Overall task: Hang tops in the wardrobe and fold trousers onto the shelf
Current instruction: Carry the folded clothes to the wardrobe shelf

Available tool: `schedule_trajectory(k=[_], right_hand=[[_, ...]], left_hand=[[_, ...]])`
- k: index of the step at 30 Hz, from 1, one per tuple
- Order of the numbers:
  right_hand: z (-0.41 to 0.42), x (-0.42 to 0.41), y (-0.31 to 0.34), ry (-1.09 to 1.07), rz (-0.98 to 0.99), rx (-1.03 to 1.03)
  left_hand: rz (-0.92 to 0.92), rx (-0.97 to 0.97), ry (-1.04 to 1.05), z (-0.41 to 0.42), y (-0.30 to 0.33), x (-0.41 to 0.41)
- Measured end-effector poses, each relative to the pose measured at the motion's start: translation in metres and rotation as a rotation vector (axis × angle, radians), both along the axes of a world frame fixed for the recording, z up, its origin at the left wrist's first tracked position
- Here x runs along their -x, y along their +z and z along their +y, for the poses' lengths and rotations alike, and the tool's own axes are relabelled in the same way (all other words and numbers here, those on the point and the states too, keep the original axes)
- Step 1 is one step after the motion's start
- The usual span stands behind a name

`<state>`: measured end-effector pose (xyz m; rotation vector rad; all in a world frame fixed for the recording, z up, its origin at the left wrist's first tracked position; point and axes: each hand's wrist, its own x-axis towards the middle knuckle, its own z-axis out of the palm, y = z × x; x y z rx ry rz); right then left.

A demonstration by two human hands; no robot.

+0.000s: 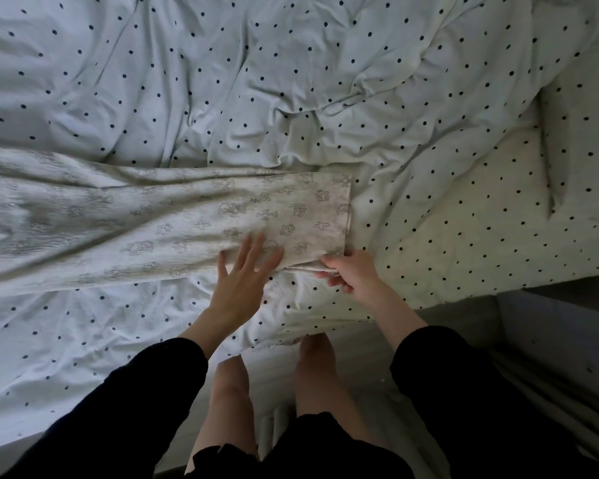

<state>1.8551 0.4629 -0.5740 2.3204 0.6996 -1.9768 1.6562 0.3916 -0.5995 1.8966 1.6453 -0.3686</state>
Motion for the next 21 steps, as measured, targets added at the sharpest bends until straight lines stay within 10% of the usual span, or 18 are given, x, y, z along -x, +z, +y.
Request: schedule_trajectory(k=[21], right_hand=[[-0.019, -0.030, 0.012, 0.141, -0.092, 0.072]], left_hand=[[0.078, 0.135, -0.142, -0.020, 0.016, -0.022]])
